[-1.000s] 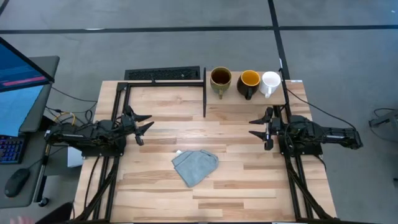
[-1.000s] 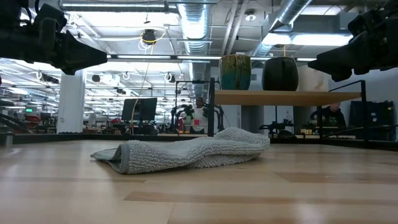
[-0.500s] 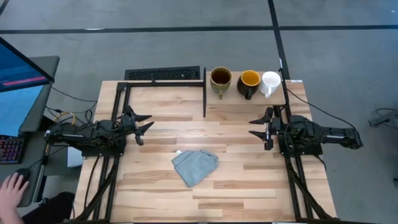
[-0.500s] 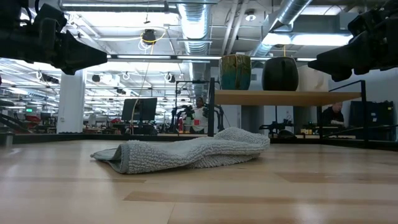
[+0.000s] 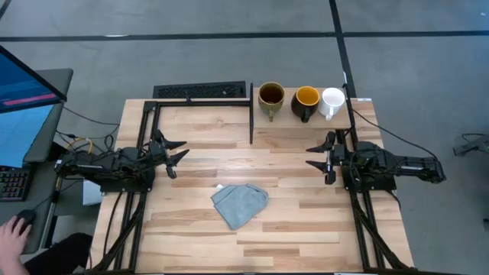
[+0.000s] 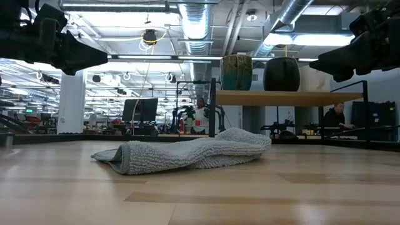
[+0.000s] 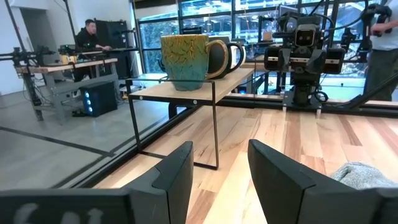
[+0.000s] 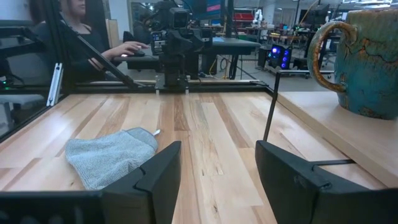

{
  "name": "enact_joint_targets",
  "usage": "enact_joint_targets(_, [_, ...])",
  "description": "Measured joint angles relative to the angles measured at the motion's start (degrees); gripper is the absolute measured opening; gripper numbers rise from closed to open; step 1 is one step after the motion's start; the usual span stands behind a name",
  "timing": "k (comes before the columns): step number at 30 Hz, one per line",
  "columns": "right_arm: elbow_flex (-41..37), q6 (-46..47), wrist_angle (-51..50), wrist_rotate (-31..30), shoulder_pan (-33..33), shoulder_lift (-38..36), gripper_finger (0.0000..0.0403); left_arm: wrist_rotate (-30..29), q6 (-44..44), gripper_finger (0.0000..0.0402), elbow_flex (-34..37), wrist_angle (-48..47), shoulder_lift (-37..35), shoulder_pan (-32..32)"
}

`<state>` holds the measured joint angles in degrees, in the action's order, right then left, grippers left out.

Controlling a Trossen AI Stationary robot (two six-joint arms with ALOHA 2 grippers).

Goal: Stack small to large cups/mugs on shelf
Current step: Return to Home Position

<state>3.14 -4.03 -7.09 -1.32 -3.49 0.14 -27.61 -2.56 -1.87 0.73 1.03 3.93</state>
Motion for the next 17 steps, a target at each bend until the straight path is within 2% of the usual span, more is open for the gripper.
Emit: enact_joint_targets(17, [0.0,0.02,0.01,0.02,-0.01,0.01,0.0228,0.02,-0.01,0.0146,0.0,0.0,0.0,0.02])
